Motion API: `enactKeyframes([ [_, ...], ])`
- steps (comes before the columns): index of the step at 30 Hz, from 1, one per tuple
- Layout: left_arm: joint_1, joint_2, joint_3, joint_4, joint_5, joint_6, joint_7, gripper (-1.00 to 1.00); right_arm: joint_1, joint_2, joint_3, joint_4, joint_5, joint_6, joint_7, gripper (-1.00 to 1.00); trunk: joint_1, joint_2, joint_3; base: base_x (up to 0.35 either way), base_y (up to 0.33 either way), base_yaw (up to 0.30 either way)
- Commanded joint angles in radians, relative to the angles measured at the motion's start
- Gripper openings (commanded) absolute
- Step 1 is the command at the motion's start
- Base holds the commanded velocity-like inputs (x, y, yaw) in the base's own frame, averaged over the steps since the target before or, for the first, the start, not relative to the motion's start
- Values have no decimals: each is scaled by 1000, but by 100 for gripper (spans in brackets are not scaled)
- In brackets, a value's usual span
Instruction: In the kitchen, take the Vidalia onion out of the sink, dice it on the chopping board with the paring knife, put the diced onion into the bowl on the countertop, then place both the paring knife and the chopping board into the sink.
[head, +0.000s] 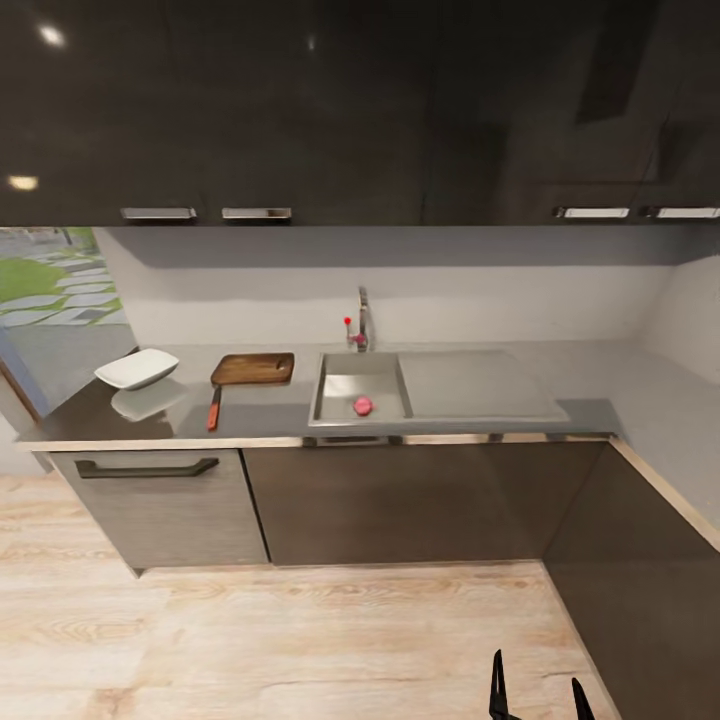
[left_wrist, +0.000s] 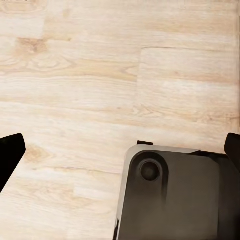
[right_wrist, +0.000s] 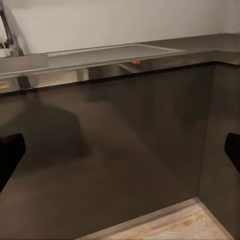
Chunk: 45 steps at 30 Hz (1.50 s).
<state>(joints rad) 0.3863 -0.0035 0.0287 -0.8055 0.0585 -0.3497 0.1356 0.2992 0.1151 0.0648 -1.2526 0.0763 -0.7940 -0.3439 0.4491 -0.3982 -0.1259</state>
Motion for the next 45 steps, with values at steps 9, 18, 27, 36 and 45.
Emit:
enactKeyframes([
  [9,0,1,0,-1,6,-2,0,100,0,0,1,-1,8,1,-8,100,1,-2,-2,179,-157,0],
  [18,0,5,0,-2,6,-2,-1,100,0,-7,-1,12,11,0,-5,100,1,-2,-2,71,-62,0],
  [27,0,6,1,-1,7,-2,0,100,0,-25,-107,101,13,-15,-2,100,1,-2,-2,2,-2,0],
  [36,0,6,1,-1,6,-2,-1,100,0,-27,-130,118,13,-25,0,100,1,-2,-2,0,0,0],
  [45,0,5,1,-89,5,32,2,100,0,-26,-126,137,13,-27,0,100,1,-2,-2,0,0,0],
])
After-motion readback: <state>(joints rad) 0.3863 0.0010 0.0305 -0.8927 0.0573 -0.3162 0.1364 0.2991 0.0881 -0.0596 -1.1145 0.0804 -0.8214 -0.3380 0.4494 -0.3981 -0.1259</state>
